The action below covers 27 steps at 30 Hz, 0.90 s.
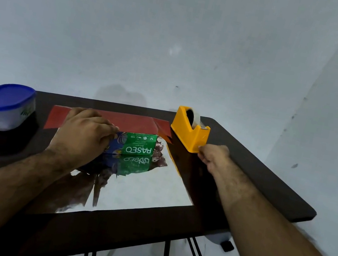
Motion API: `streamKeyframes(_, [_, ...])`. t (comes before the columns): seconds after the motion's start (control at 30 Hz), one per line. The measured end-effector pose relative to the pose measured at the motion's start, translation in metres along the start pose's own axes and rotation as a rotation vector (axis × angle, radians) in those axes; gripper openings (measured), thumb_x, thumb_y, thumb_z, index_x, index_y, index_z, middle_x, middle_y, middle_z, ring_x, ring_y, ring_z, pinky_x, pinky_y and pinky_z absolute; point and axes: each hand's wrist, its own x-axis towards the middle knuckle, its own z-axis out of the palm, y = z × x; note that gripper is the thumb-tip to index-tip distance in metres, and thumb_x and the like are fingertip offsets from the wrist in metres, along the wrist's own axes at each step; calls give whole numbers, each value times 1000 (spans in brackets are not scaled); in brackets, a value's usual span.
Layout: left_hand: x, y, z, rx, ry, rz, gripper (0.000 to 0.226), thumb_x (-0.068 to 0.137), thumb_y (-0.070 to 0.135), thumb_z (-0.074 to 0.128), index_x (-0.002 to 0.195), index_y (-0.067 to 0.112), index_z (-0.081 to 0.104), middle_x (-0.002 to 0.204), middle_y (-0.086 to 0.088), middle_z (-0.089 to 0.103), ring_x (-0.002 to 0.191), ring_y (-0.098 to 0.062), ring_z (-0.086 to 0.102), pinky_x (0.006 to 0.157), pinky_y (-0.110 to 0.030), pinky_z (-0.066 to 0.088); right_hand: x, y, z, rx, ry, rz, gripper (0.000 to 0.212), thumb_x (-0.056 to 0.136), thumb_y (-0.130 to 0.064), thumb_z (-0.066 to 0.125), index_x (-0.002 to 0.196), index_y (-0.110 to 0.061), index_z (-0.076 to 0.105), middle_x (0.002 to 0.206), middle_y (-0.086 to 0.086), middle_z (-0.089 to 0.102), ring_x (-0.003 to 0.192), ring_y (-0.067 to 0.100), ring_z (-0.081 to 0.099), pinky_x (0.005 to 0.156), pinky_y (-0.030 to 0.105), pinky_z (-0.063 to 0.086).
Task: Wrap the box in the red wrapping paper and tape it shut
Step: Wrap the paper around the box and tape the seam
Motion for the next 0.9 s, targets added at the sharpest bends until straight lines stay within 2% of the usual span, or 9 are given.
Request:
streamKeyframes(0.07, [0, 1, 0, -5, 6, 3, 34, 88, 33, 57, 106, 23, 85, 104, 7, 81, 101, -29, 67, 92, -44, 40, -7, 0, 2, 41, 51, -39, 41, 93, -7, 75, 130, -5, 57, 107, 10, 61, 81, 20, 63, 67, 32, 59])
streamKeyframes(0.17, [-1, 0, -2, -11, -3, -1, 32, 89, 32, 58, 106, 24, 85, 104, 7, 81, 102, -27, 68, 92, -45, 40, -27, -15, 8, 194, 40, -117, 28, 93, -22, 76, 116, -10, 65, 106, 5, 67, 89, 21, 65, 70, 37, 52])
streamKeyframes(0.27, [0, -2, -3, -24, -11, -26, 32, 89, 34, 59, 107, 26, 84, 104, 9, 81, 104, -26, 66, 92, -42, 38, -66, -37, 23, 175, -106, -223, 20, 94, -28, 73, 111, -18, 71, 101, -1, 67, 87, 15, 62, 66, 32, 45])
streamKeyframes(0.37, [6, 1, -6, -69, -50, -34, 25, 92, 29, 66, 109, 29, 84, 107, 10, 80, 108, -24, 66, 93, -40, 34, -100, -47, 38, 165, -325, -323, 12, 92, -13, 71, 101, -21, 71, 93, -2, 72, 79, 12, 66, 68, 31, 45])
streamKeyframes(0.5, [4, 0, -17, -100, -106, -39, 28, 95, 22, 72, 119, 33, 80, 114, 14, 78, 111, -19, 67, 98, -41, 34, -131, -38, 67, 195, -489, -362, 19, 93, 2, 67, 96, -17, 66, 82, 1, 74, 64, 14, 65, 57, 28, 43])
streamKeyframes(0.63, [3, -1, -20, -114, -123, -52, 31, 97, 24, 68, 125, 34, 77, 114, 12, 79, 109, -16, 69, 102, -40, 37, -150, -15, 91, 173, -498, -315, 17, 92, 0, 72, 97, -17, 69, 86, 2, 76, 58, 11, 55, 54, 27, 42])
streamKeyframes(0.7, [3, 0, -21, -157, -109, -93, 38, 96, 24, 69, 134, 32, 71, 112, 10, 80, 108, -16, 70, 107, -41, 38, -156, -5, 101, 152, -467, -288, 26, 88, -3, 79, 107, -18, 70, 96, 1, 77, 63, 12, 53, 53, 28, 43])
streamKeyframes(0.8, [4, 3, -23, -316, -97, -232, 63, 90, 20, 78, 147, 28, 50, 103, 12, 80, 107, -13, 71, 115, -42, 38, -160, 7, 115, 139, -416, -228, 61, 79, -11, 89, 130, -24, 58, 115, 4, 72, 80, 17, 59, 59, 31, 46])
streamKeyframes(0.9, [3, 3, -22, -458, -81, -320, 76, 83, 15, 84, 141, 31, 38, 90, 16, 77, 101, -12, 71, 110, -45, 48, -166, 14, 127, 209, -349, -164, 64, 77, -10, 91, 128, -19, 52, 124, 12, 67, 93, 22, 58, 58, 29, 42])
